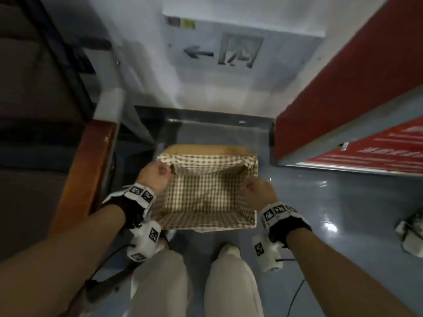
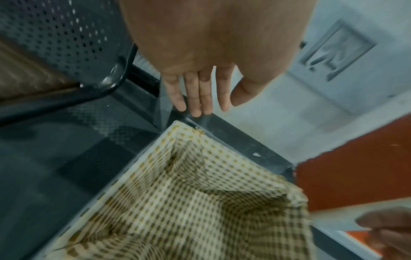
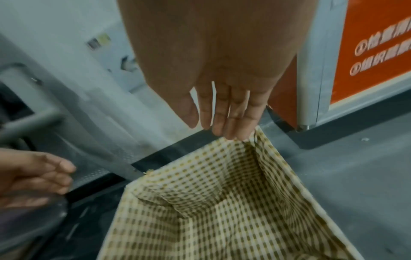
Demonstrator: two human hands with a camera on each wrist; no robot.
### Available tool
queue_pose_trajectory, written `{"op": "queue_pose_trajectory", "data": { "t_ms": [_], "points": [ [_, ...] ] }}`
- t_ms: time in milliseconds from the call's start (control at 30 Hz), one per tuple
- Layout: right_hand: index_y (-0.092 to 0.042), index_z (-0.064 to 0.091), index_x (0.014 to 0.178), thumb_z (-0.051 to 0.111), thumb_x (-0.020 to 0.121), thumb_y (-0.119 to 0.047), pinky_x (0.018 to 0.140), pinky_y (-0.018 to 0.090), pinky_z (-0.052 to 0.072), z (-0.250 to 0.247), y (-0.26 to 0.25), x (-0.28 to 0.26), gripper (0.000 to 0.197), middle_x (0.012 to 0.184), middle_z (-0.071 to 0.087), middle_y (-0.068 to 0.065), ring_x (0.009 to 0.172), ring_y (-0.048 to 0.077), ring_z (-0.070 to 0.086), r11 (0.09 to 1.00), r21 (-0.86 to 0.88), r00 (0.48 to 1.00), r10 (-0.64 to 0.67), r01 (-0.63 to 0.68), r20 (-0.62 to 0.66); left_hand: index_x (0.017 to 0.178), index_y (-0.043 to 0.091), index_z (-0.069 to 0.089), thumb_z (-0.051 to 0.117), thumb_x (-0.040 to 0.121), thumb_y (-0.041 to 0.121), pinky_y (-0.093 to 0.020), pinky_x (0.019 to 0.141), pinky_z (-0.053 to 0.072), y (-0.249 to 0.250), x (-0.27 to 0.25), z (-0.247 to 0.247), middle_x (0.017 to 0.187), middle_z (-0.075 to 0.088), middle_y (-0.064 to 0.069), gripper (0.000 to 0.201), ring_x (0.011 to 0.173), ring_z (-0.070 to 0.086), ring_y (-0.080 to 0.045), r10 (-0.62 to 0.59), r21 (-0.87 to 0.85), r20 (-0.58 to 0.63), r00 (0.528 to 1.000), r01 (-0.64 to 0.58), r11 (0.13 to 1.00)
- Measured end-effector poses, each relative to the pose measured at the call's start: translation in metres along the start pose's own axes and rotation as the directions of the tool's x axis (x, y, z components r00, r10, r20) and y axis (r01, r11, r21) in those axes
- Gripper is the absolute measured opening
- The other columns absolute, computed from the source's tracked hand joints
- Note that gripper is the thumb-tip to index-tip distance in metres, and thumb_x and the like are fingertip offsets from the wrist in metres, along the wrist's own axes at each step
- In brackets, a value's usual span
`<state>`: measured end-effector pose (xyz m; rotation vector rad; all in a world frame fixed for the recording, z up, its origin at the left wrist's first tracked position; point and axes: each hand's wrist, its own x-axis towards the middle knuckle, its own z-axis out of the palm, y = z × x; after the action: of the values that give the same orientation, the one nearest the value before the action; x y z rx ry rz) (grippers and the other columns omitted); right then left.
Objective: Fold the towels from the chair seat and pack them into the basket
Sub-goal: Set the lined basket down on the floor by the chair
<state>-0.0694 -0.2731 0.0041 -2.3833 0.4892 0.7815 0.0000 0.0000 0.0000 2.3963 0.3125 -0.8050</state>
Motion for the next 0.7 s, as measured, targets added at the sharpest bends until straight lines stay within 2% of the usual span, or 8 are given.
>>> {"op": "queue_pose_trajectory", "data": {
  "t_ms": [133,167,233,300,367,433,533,700],
  "points": [
    [-0.003,0.050,0.124,0.058,0.089,-0.014,0.094,0.044,0.046,0.052,0.048,0.064,0.037,0.125,0.050,0.020,0.112,0.038,0.052,0.995,0.047,0.987,0.090,-0.084,-0.136,0.096,0.014,0.063,0.052,0.091,0.018,-0.031,0.072,0.042,-0.055,0.066,0.045,0.110,0.063,-0.016,0.013,0.090,0.059,-0.031,-0.085,-0.072,-0.039,0.996,0.082,0.994],
    [-0.001,0.045,0.127,0.057,0.090,-0.015,0.094,0.046,0.044,0.066,0.063,0.080,0.041,0.127,0.045,0.022,0.114,0.040,0.048,0.993,0.056,0.973,0.117,-0.108,-0.198,0.103,0.013,0.062,0.054,0.090,0.017,-0.032,0.076,0.043,-0.071,0.079,0.057,0.117,0.058,-0.017,0.016,0.097,0.058,-0.033,-0.100,-0.086,-0.057,0.993,0.094,0.992],
    [0.004,0.040,0.126,0.055,0.090,-0.016,0.094,0.047,0.040,0.091,0.086,0.103,0.044,0.128,0.042,0.026,0.116,0.042,0.044,0.983,0.081,0.948,0.182,-0.166,-0.262,0.120,0.011,0.051,0.056,0.088,0.018,-0.038,0.092,0.044,-0.100,0.095,0.080,0.129,0.043,-0.018,0.033,0.115,0.048,-0.038,-0.164,-0.066,-0.120,0.979,0.157,0.985],
    [0.005,0.038,0.126,0.052,0.090,-0.017,0.096,0.046,0.039,0.109,0.103,0.118,0.044,0.131,0.044,0.028,0.118,0.042,0.045,0.956,0.160,0.934,0.279,-0.247,-0.224,0.133,0.009,0.036,0.055,0.090,0.019,-0.044,0.100,0.039,-0.120,0.104,0.098,0.136,0.035,-0.020,0.048,0.122,0.041,-0.040,-0.297,-0.124,-0.130,0.946,0.282,0.951],
    [0.004,0.036,0.126,0.046,0.094,-0.018,0.092,0.043,0.040,0.122,0.118,0.128,0.040,0.129,0.048,0.029,0.114,0.044,0.050,0.934,0.208,0.922,0.333,-0.292,-0.200,0.138,0.002,0.029,0.047,0.094,0.022,-0.045,0.097,0.039,-0.135,0.108,0.114,0.138,0.038,-0.024,0.052,0.120,0.044,-0.042,-0.398,-0.159,-0.062,0.915,0.385,0.909],
    [0.005,0.037,0.123,0.039,0.100,-0.021,0.085,0.042,0.040,0.130,0.125,0.132,0.035,0.121,0.053,0.032,0.108,0.046,0.053,0.936,0.212,0.908,0.332,-0.282,-0.257,0.133,-0.005,0.037,0.041,0.098,0.024,-0.045,0.097,0.038,-0.145,0.110,0.127,0.136,0.042,-0.027,0.045,0.120,0.045,-0.042,-0.371,-0.156,-0.100,0.923,0.354,0.922],
    [0.007,0.043,0.113,0.034,0.102,-0.025,0.076,0.041,0.038,0.134,0.129,0.129,0.035,0.111,0.057,0.033,0.100,0.048,0.054,0.947,0.231,0.889,0.296,-0.225,-0.349,0.130,-0.003,0.042,0.035,0.100,0.033,-0.041,0.095,0.037,-0.150,0.104,0.134,0.133,0.047,-0.024,0.047,0.119,0.047,-0.040,-0.316,-0.186,-0.204,0.927,0.280,0.942],
    [0.003,0.046,0.113,0.031,0.103,-0.030,0.074,0.037,0.037,0.128,0.126,0.080,0.037,0.112,0.059,0.029,0.101,0.045,0.055,0.924,0.250,0.868,0.364,-0.290,-0.338,0.129,0.001,0.047,0.036,0.100,0.033,-0.039,0.099,0.036,-0.129,0.073,0.121,0.134,0.050,-0.020,0.045,0.122,0.047,-0.037,-0.356,-0.306,-0.260,0.898,0.273,0.912]
  ]
}}
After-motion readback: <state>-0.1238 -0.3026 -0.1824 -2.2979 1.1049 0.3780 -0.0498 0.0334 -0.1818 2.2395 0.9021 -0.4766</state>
